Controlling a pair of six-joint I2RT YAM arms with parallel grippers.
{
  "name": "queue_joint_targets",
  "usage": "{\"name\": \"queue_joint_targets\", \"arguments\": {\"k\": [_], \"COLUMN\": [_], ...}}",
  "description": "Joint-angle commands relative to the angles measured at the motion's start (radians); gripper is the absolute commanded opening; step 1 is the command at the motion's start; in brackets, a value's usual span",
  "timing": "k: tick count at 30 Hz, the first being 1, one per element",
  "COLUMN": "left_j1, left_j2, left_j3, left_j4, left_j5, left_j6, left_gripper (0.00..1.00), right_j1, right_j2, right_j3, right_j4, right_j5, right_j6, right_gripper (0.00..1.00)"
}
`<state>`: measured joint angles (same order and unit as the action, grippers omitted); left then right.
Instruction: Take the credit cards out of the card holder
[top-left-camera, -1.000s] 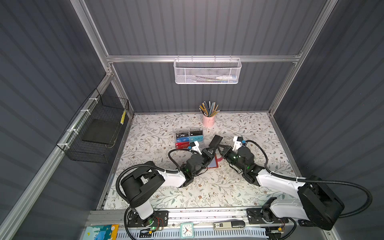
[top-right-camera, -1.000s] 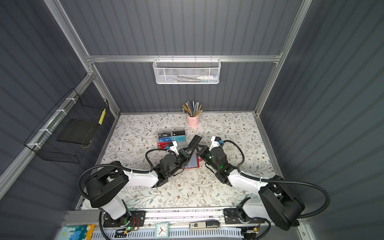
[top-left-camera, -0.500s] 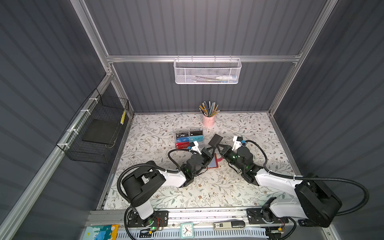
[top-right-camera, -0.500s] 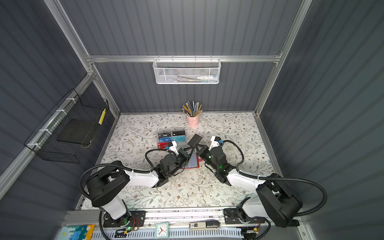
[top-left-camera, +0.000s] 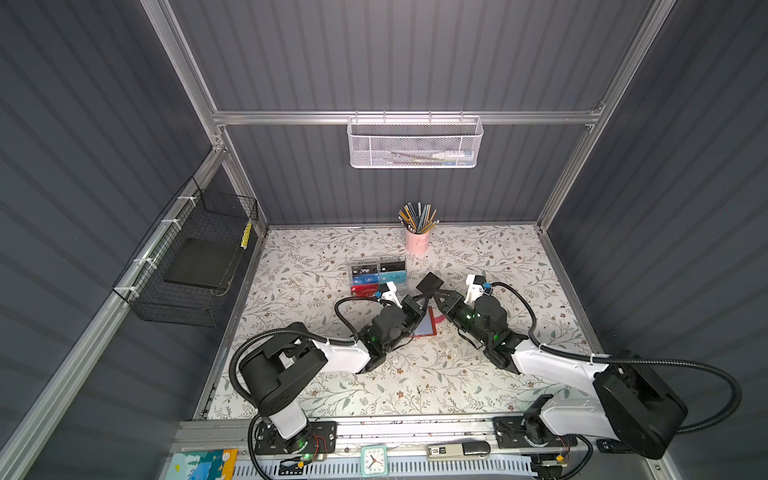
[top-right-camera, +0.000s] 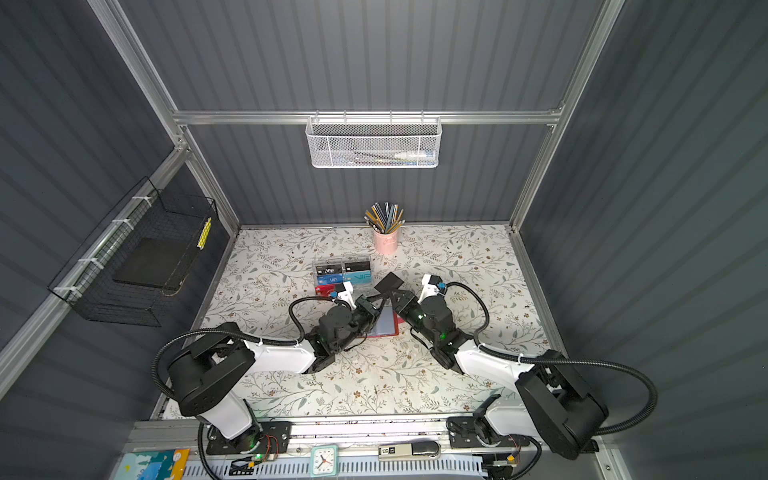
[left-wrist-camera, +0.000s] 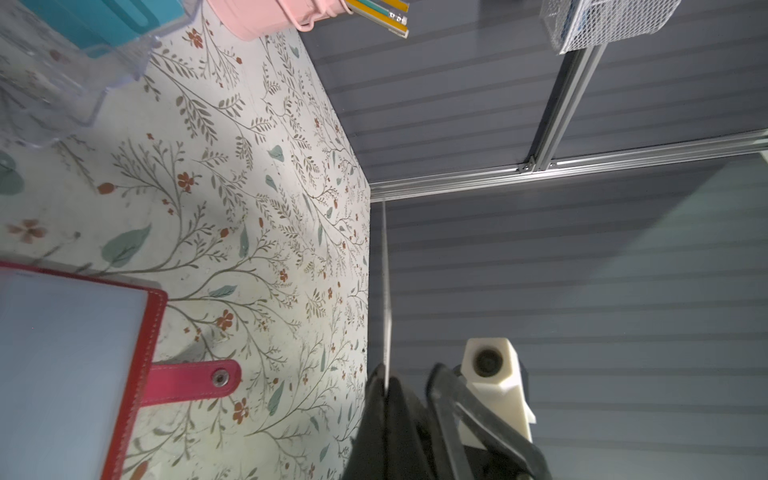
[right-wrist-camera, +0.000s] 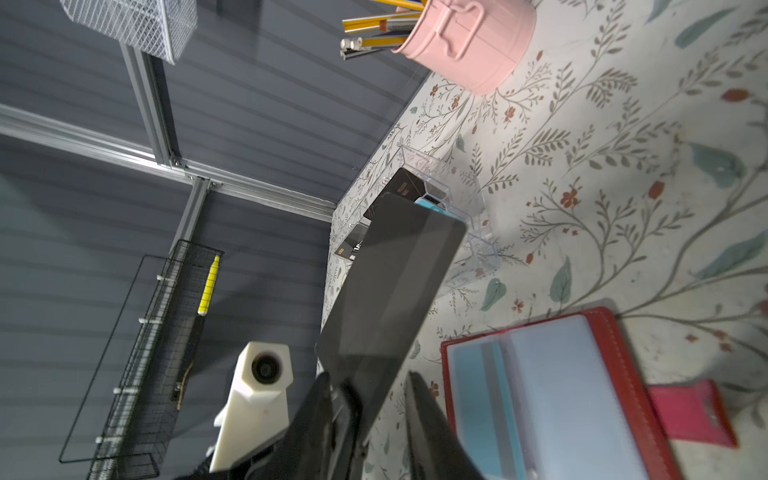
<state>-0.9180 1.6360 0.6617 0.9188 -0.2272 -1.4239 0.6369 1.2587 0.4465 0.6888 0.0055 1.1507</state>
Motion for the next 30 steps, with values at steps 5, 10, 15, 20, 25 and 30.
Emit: {"name": "queue_joint_targets", "arguments": {"k": [5, 10, 15, 20, 25, 30], "left_j1": [0.129, 0.197, 0.246, 0.278, 0.328, 0.346], "left_j2": [-0.260, -0.377, -0.321, -0.326, -0.286, -0.267], "left_j3": [-0.050, 0.142, 0.454, 0.469, 0.512, 0.475], "left_j4": [-0.404, -0.914, -1.392, -1.367, -1.358, -1.218], "left_j5": [0.063, 0.072, 0.100, 0.194, 0.335, 0.435], "left_j6": [0.060, 0.109, 0.146, 0.015, -0.078, -0.215], "left_gripper": [0.00, 0.00, 0.00, 0.00, 0.00, 0.00], "right_j1": [-0.040, -0.046, -0.036, 0.030, 0.070, 0.088], "right_j2": [-0.172, -0.214, -0.217, -0.188, -0.123, -0.022], "right_j3": [0.040, 0.166, 0.238, 0.268, 0.284, 0.307], "right_j4": [-0.306, -0.573, -0.693, -0.709, -0.633, -0.523], "right_j5": [0.035, 0.028, -0.014, 0.028, 0.057, 0.027], "right_j6": [-0.191, -0.443, -0.714, -0.968, -1.130, -1.251], "right_gripper": [0.63, 0.96, 0.99, 0.99, 0.99, 0.99]}}
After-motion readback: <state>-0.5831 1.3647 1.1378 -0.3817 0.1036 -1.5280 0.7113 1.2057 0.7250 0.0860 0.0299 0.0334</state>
